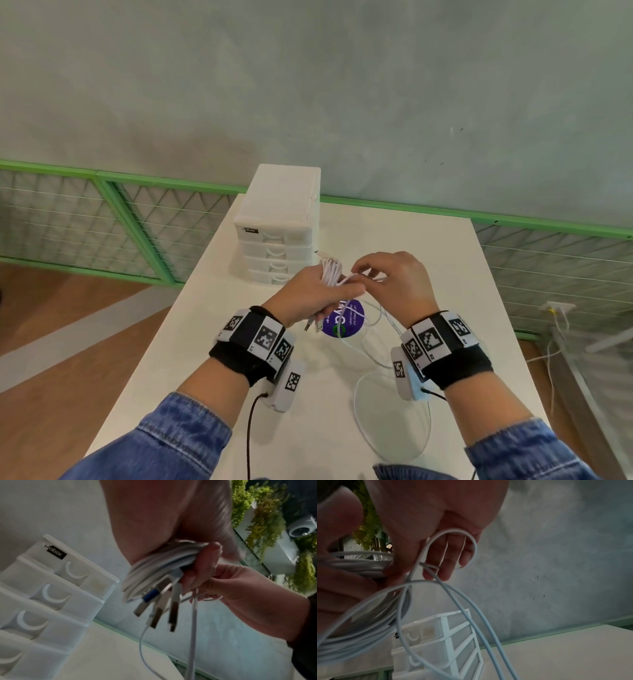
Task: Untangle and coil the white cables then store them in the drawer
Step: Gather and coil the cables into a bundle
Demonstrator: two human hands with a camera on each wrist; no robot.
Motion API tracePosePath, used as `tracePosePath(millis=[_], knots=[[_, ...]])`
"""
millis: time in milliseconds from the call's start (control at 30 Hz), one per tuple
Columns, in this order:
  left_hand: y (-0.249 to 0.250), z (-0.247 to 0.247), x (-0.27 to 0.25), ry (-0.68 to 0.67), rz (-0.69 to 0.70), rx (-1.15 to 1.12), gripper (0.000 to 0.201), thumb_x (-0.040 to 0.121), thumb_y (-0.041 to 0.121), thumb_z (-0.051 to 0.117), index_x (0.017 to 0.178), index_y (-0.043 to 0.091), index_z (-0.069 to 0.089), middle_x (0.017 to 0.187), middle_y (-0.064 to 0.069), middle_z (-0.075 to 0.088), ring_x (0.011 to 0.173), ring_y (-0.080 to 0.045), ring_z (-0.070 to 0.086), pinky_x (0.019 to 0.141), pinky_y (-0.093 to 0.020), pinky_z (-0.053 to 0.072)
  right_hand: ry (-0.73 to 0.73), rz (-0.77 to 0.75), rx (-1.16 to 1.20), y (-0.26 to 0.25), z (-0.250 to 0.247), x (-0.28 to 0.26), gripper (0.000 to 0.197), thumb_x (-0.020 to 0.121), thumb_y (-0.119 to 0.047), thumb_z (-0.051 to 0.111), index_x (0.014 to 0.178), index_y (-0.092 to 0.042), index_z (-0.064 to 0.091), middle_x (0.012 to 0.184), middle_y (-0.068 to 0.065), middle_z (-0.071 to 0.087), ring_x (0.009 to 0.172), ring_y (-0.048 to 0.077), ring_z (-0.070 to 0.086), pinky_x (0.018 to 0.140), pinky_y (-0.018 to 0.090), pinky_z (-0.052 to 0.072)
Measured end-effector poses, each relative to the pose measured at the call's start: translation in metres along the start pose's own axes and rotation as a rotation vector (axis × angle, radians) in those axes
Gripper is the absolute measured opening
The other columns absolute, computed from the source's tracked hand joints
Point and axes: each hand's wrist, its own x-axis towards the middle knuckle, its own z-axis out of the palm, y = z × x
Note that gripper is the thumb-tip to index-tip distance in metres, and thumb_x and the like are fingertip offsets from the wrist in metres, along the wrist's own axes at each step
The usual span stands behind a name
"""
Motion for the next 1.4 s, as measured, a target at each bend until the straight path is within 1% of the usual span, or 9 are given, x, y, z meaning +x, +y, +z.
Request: tracePosePath(millis=[200, 500, 633, 800, 933, 1033, 1133, 1267, 1400], knots=[[-0.007, -0.001, 0.004, 0.130, -0.046, 0.066, 0.031, 0.082, 0.029, 0.070, 0.063, 0.016, 0.048, 0.044, 0.004, 0.047, 0.036, -0.011, 0.040, 0.043, -0.022, 0.033, 0.000, 0.015, -0.140, 0.020, 0.007, -0.006, 0.013, 0.080, -0.035, 0.069, 0.084, -0.023, 0.071, 0.085, -0.010, 0.074, 0.071, 0.016, 0.064, 0.073, 0.018, 0.033], [-0.004, -0.027, -0.001, 0.336, -0.037, -0.111, 0.037, 0.086, 0.027, 0.066, 0.060, 0.018, 0.042, 0.045, 0.003, 0.040, 0.038, -0.011, 0.032, 0.038, -0.017, 0.028, -0.186, 0.190, -0.057, 0.049, 0.020, -0.025, 0.023, 0.084, -0.012, 0.062, 0.106, -0.021, 0.067, 0.107, -0.004, 0.069, 0.082, 0.013, 0.068, 0.079, 0.030, 0.052], [-0.006, -0.028, -0.002, 0.348, -0.046, -0.119, 0.038, 0.084, 0.032, 0.069, 0.061, 0.017, 0.042, 0.046, 0.002, 0.039, 0.039, -0.012, 0.031, 0.039, -0.019, 0.027, -0.276, 0.277, 0.114, 0.047, 0.019, -0.031, 0.040, 0.086, -0.013, 0.060, 0.121, -0.030, 0.056, 0.115, -0.010, 0.060, 0.082, 0.011, 0.066, 0.076, 0.011, 0.043], [-0.009, -0.032, 0.001, 0.434, -0.082, -0.112, 0.042, 0.079, 0.041, 0.071, 0.061, 0.016, 0.042, 0.042, 0.004, 0.039, 0.037, -0.013, 0.031, 0.041, -0.021, 0.029, -0.094, 0.323, 0.327, 0.030, -0.004, -0.018, 0.029, 0.087, -0.016, 0.060, 0.111, -0.031, 0.061, 0.107, -0.008, 0.065, 0.081, 0.015, 0.068, 0.078, 0.024, 0.052], [-0.008, -0.027, 0.003, 0.521, -0.098, 0.046, 0.042, 0.079, 0.045, 0.069, 0.073, 0.008, 0.051, 0.060, -0.008, 0.050, 0.047, -0.020, 0.043, 0.041, -0.025, 0.036, -0.160, 0.345, 0.379, 0.011, -0.017, -0.007, 0.018, 0.087, -0.019, 0.060, 0.103, -0.027, 0.066, 0.098, -0.008, 0.068, 0.077, 0.012, 0.069, 0.067, 0.010, 0.047], [-0.002, -0.017, 0.003, 0.518, -0.034, 0.069, 0.044, 0.079, 0.045, 0.069, 0.079, 0.005, 0.053, 0.065, -0.007, 0.055, 0.055, -0.021, 0.049, 0.054, -0.029, 0.041, -0.263, 0.413, 0.372, -0.001, -0.014, -0.002, 0.036, 0.087, -0.025, 0.061, 0.123, -0.026, 0.056, 0.114, -0.006, 0.063, 0.071, 0.014, 0.070, 0.070, 0.023, 0.053], [0.012, -0.004, 0.001, 0.459, 0.051, 0.008, 0.034, 0.082, 0.039, 0.069, 0.069, 0.012, 0.054, 0.051, 0.002, 0.050, 0.042, -0.011, 0.045, 0.047, -0.022, 0.038, -0.416, 0.410, 0.322, -0.012, 0.006, -0.005, 0.053, 0.089, -0.026, 0.056, 0.138, -0.026, 0.037, 0.118, -0.010, 0.052, 0.068, 0.017, 0.070, 0.074, 0.034, 0.057], [0.024, -0.002, 0.002, 0.490, 0.092, -0.036, 0.042, 0.084, 0.037, 0.067, 0.054, 0.017, 0.046, 0.039, 0.007, 0.043, 0.033, -0.009, 0.037, 0.038, -0.016, 0.032, -0.402, 0.456, 0.349, -0.013, 0.031, -0.015, 0.024, 0.094, -0.019, 0.045, 0.116, -0.016, 0.052, 0.098, 0.002, 0.059, 0.075, 0.027, 0.067, 0.071, 0.032, 0.050], [0.016, -0.016, -0.002, 0.358, -0.027, 0.201, 0.039, 0.085, 0.047, 0.061, 0.073, 0.010, 0.054, 0.053, 0.001, 0.051, 0.043, -0.013, 0.045, 0.044, -0.021, 0.038, -0.185, 0.419, 0.232, 0.006, 0.018, -0.011, 0.011, 0.093, -0.019, 0.048, 0.093, -0.018, 0.058, 0.086, 0.001, 0.063, 0.078, 0.025, 0.062, 0.073, 0.033, 0.046]])
